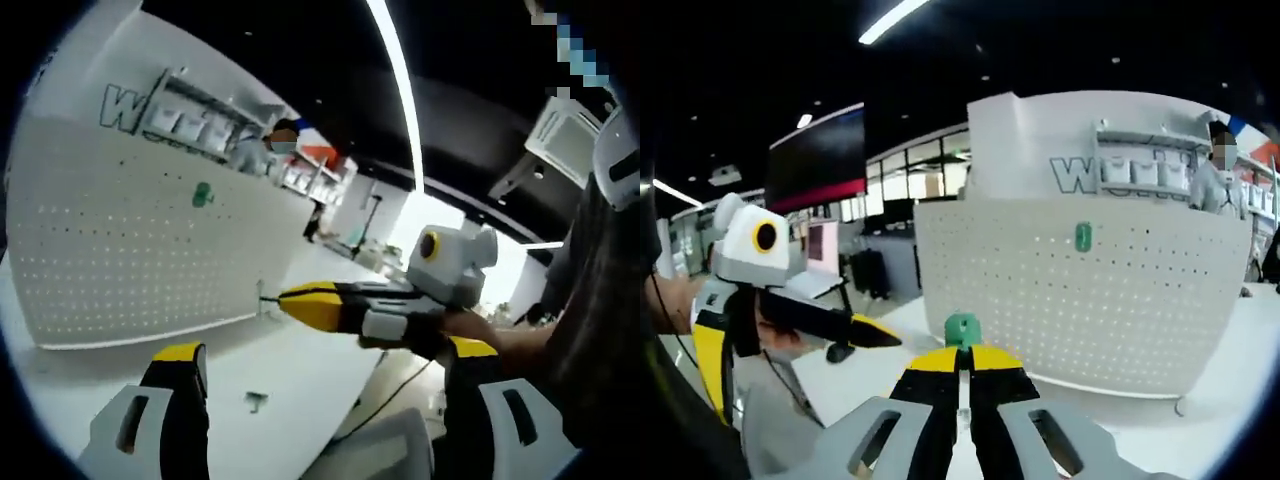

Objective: Insert the hook assembly into the mounting plate slot until the hook locks in place.

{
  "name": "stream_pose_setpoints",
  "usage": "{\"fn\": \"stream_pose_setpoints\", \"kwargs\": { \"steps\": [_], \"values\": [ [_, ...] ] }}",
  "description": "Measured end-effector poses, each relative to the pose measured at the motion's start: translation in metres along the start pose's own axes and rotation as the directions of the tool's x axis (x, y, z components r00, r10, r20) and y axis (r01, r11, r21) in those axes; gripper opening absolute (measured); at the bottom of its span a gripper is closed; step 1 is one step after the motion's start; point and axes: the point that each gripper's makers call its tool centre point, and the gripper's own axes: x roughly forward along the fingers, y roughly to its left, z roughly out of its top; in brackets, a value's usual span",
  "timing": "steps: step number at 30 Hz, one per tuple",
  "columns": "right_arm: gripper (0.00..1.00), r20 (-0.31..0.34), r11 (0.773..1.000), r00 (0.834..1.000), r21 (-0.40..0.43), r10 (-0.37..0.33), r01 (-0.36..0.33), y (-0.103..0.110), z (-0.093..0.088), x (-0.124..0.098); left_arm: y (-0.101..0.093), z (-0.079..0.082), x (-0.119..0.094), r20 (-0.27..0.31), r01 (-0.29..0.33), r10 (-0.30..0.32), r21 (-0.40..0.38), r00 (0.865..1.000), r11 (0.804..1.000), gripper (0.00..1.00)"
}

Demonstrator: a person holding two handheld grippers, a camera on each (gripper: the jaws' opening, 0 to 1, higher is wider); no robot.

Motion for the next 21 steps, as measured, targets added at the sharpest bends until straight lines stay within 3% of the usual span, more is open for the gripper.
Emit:
{"fn": "stream_pose_setpoints", "kwargs": {
  "steps": [7, 12, 21],
  "values": [
    [0.00, 0.033, 0.997, 0.997, -0.024, -0.069, 0.070, -0.017, 0.009, 0.007, 0.017, 0.000, -0.011, 0.010, -0.094, 0.094, 0.026, 0.996, 0.995, 1.00],
    [0.00, 0.052, 0.992, 0.991, -0.028, -0.121, 0.123, -0.031, 0.012, 0.008, 0.017, -0.002, -0.013, 0.004, -0.100, 0.100, 0.054, 0.995, 0.994, 1.00],
    [0.00, 0.080, 0.981, 0.979, -0.039, -0.186, 0.189, -0.054, 0.020, 0.015, 0.024, -0.005, -0.014, 0.006, -0.127, 0.126, 0.033, 0.992, 0.991, 1.00]
  ]
}}
